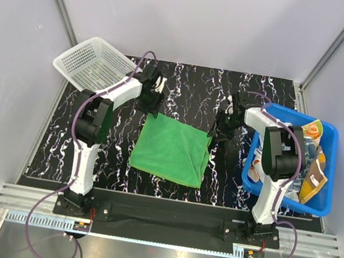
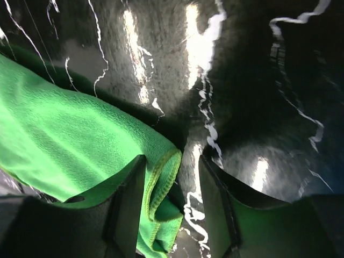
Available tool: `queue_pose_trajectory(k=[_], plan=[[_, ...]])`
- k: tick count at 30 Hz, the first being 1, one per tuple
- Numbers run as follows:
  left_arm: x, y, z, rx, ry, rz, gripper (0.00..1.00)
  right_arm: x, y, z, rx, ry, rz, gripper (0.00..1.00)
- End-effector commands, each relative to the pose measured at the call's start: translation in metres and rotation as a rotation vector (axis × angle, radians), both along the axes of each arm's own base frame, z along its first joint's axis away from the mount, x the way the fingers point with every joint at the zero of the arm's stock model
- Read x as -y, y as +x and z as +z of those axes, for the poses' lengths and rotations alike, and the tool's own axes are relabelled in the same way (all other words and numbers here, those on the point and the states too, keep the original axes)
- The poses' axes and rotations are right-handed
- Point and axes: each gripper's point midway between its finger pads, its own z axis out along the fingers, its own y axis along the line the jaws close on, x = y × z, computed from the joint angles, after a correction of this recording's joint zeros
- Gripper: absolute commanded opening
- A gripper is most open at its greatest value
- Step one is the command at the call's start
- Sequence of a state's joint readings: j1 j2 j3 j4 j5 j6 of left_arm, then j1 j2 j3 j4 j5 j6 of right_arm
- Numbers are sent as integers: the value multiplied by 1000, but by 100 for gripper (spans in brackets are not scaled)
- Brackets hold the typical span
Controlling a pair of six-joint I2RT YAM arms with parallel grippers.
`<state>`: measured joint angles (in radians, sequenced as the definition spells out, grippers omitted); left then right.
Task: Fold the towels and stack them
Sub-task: Fold the towel
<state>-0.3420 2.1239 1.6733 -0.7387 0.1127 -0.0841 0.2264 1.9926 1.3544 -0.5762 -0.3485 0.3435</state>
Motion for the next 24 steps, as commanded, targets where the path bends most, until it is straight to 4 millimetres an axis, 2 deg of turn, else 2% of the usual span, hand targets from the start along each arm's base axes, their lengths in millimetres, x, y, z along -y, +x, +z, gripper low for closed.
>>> queue_pose_trajectory(k=[1, 8, 18, 24], plan=[[3, 20, 16, 60, -35, -12, 56, -13, 13, 11, 75, 91, 103, 51], [1, 36, 25, 89, -69, -51, 58, -14, 18, 21, 122, 170, 211, 48], [8, 33, 3, 10, -124, -191, 56, -11, 15, 12, 99, 219, 273, 45], [11, 25, -6, -33, -161, -232, 47, -12, 9, 6, 82, 242, 309, 42]])
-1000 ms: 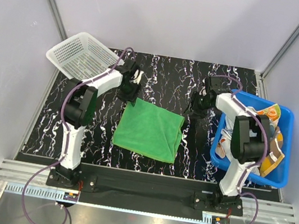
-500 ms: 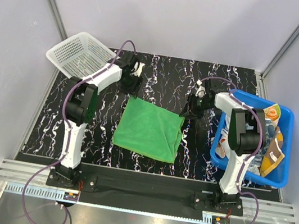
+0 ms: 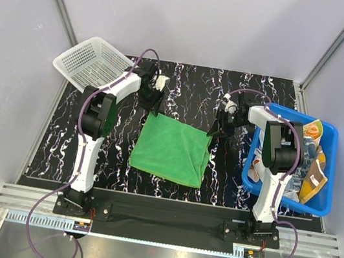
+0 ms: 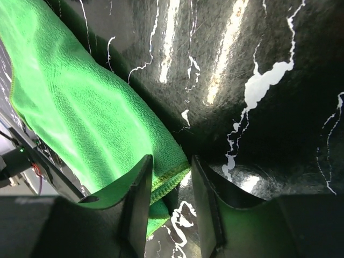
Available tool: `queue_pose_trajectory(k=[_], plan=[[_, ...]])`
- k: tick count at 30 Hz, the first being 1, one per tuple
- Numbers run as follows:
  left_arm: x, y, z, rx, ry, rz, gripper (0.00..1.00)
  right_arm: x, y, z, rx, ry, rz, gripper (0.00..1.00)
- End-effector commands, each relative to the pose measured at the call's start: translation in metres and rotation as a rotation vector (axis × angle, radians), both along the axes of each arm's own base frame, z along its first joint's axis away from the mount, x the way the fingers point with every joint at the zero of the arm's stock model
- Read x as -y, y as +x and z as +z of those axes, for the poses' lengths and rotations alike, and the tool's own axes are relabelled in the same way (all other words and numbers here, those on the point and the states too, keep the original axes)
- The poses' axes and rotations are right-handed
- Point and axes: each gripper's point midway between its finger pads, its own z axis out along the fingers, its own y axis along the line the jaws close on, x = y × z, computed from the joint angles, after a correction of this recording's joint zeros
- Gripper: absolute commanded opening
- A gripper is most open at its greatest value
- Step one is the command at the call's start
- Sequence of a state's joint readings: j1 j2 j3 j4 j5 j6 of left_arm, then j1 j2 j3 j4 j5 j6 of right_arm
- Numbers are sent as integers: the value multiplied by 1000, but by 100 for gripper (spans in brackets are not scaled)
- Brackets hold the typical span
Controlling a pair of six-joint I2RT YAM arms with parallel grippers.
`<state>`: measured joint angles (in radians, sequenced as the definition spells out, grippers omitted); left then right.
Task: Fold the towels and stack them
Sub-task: Fold the towel
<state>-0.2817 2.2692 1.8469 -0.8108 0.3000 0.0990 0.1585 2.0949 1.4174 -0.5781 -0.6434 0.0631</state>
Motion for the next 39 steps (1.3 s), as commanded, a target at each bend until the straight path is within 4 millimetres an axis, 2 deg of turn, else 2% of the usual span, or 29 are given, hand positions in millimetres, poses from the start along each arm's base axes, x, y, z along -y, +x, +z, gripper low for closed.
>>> queue_pose_trajectory(k=[1, 4, 5, 7, 8, 9, 11, 13, 14, 16, 17, 19, 20, 21, 22, 24, 25, 30, 31, 33, 34, 35, 36, 37, 38, 39], plan=[[8, 3, 6, 5, -59, -58, 44, -4, 4, 9, 32, 36, 46, 41], [10, 2, 4, -3, -67, -63, 31, -3, 6, 8, 35, 35, 46, 37], [10, 2, 5, -4, -70, -62, 18, -3, 8, 10, 46, 36, 49, 32], [12, 4, 7, 2, -75, -62, 3, -2, 13, 13, 67, 27, 48, 23], [12, 5, 7, 2, -79, -57, 0, -2, 16, 15, 80, 19, 46, 10], [12, 7, 9, 5, -84, -51, 0, 0, 20, 17, 94, 9, 42, 2], [17, 11, 24, 20, -113, -49, 0, 6, 28, 21, 135, -33, 24, 0], [13, 21, 38, 62, -90, 0, 0, 9, 38, 43, 216, -57, 10, 0], [14, 25, 58, 110, -100, 6, 0, 11, 44, 62, 272, -66, -1, 0], [13, 35, 84, 185, -106, 41, 0, 19, 53, 82, 365, -118, 14, 0], [12, 37, 109, 242, -112, 51, 0, 23, 59, 94, 408, -137, 4, 0], [8, 45, 136, 321, -112, 83, 0, 28, 69, 131, 527, -164, -1, 0], [5, 44, 159, 372, -120, 91, 0, 29, 70, 142, 559, -168, 4, 0], [-2, 45, 166, 402, -95, 119, 0, 32, 73, 159, 608, -183, 1, 0], [-4, 45, 187, 460, -103, 128, 0, 36, 78, 174, 650, -203, -11, 0], [-11, 43, 198, 501, -81, 154, 0, 42, 81, 198, 723, -236, -22, 0], [-14, 42, 216, 547, -93, 162, 0, 44, 83, 210, 754, -243, -32, 0], [-17, 26, 254, 636, -132, 168, 0, 45, 74, 256, 851, -230, -36, 0], [-17, 18, 267, 657, -162, 187, 0, 44, 70, 261, 863, -225, -36, 0], [-15, 10, 279, 677, -200, 186, 0, 44, 60, 281, 910, -206, -42, 0], [-16, 0, 289, 692, -220, 180, 0, 44, 54, 283, 913, -198, -44, 0], [-14, -6, 292, 693, -236, 175, 0, 44, 44, 298, 949, -186, -50, 0], [-12, -13, 297, 691, -257, 167, 0, 42, 37, 303, 952, -166, -49, 0], [-12, -24, 310, 713, -279, 157, 0, 42, 28, 298, 939, -159, -46, 0], [-11, -33, 304, 691, -288, 145, 0, 43, 14, 312, 967, -143, -54, 0], [-7, -43, 304, 677, -307, 122, 0, 43, 5, 314, 971, -135, -56, 0]])
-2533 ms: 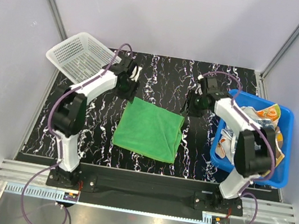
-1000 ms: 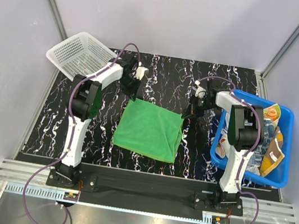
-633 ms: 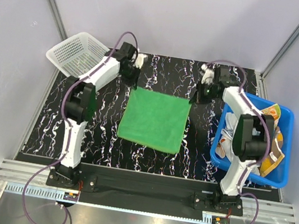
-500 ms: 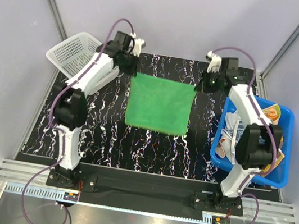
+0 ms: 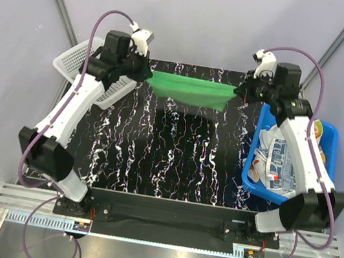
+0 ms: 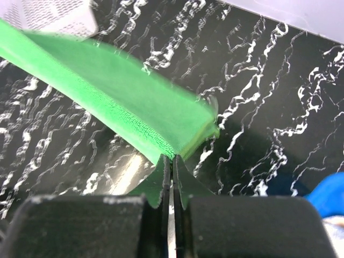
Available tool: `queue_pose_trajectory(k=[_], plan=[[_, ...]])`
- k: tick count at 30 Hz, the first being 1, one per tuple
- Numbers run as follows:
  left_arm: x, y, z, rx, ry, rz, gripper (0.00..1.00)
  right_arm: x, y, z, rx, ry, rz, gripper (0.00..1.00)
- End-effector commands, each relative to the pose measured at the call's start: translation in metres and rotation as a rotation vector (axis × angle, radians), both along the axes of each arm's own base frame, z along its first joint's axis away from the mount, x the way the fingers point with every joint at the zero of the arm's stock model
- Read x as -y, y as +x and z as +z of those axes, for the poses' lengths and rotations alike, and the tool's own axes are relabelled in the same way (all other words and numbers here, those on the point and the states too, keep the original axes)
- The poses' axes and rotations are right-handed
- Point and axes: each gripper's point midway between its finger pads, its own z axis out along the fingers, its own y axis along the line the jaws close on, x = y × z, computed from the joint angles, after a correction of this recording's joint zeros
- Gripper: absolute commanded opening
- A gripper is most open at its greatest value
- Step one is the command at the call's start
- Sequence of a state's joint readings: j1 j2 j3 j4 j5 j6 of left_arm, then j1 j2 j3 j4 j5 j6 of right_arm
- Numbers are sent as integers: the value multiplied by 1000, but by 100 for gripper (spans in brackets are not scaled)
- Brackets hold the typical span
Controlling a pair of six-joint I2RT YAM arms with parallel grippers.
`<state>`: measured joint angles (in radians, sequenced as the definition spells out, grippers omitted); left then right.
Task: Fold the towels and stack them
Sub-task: Fold the towel
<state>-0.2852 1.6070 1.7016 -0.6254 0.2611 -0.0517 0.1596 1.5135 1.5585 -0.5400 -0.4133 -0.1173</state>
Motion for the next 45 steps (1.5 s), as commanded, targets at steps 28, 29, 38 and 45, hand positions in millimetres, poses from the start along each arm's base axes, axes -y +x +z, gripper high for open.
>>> queue_pose_trajectory(k=[28, 29, 38, 45], plan=[[14, 49, -185, -412, 47, 3, 9, -8, 39, -187, -305, 35, -101, 5], [13, 67, -189, -399, 60, 19, 23, -8, 47, -191, -305, 28, -108, 7], [-8, 112, -196, -369, 134, 170, 55, 10, 96, -187, -343, -44, -272, 45], [-3, 20, -156, -392, 87, 173, 55, -4, 12, -162, -532, -6, -366, 45]])
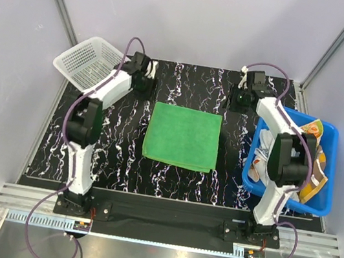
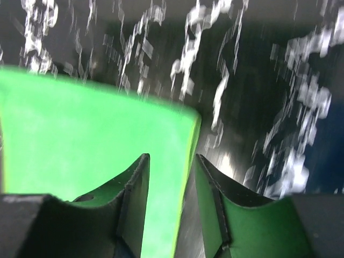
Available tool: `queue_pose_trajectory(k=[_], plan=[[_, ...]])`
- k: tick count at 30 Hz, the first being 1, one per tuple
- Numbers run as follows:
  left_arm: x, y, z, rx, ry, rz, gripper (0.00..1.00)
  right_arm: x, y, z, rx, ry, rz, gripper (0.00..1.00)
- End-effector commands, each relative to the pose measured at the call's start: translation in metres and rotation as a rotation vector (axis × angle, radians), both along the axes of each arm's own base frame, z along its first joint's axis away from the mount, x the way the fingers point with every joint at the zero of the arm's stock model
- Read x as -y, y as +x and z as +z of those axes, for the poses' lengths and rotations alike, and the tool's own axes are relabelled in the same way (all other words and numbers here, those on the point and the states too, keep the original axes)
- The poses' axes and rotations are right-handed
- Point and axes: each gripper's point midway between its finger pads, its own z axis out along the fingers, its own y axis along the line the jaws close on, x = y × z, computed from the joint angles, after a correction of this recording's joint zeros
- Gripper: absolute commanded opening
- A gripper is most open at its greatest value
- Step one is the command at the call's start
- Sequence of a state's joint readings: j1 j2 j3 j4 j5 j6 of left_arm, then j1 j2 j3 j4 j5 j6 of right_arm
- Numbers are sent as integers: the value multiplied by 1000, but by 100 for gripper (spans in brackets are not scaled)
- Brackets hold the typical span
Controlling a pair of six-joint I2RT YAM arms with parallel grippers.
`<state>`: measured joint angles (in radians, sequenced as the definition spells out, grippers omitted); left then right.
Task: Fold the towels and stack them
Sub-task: Fold the towel
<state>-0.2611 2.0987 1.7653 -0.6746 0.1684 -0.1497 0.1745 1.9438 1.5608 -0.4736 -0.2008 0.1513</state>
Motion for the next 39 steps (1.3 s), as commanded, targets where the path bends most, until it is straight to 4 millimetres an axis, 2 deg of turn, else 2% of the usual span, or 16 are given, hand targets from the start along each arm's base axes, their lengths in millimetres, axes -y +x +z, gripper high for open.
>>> queue_pose_trajectory(k=[1, 2, 3, 4, 5, 6, 8, 9, 10, 11, 13, 14, 20, 28, 33, 39], plan=[[13, -46, 55, 71, -33, 11, 55, -16, -64, 31, -96, -4, -51, 45], [11, -73, 43, 13, -33, 32, 53, -16, -82, 19, -139, -33, -48, 43], [13, -87, 38, -18, -35, 39, 52, -27, -101, 14, -171, -50, -15, 42], [23, -102, 33, -41, -45, 16, 51, -33, -114, 20, -164, -48, -5, 40], [22, -126, 19, -87, -28, 8, 52, -34, -134, 5, -207, -65, 11, 39], [28, -139, 14, -98, -8, -1, 52, -46, -148, 9, -192, -64, 42, 38], [31, -153, 4, -114, -8, 12, 52, -50, -167, 0, -216, -69, 38, 36], [31, -168, -11, -152, 5, 8, 51, -53, -184, -16, -250, -76, 50, 34], [35, -173, -14, -162, -5, 11, 51, -64, -198, -18, -255, -63, 67, 33], [41, -177, -16, -162, -22, -3, 50, -62, -216, -34, -293, -84, 64, 31], [44, -188, -26, -174, 5, -8, 49, -71, -231, -37, -294, -51, 53, 24], [44, -191, -29, -178, 13, -9, 49, -67, -244, -49, -321, -52, 43, 23], [38, -206, -54, -215, 67, 8, 42, -68, -260, -61, -293, -29, -14, 9], [30, -206, -57, -207, 105, 30, 22, -56, -249, -64, -216, -87, -62, 2], [31, -206, -57, -214, 111, 31, 1, -50, -249, -77, -210, -111, -76, 0], [29, -210, -55, -237, 125, 38, 0, -42, -257, -97, -254, -159, -88, 0]])
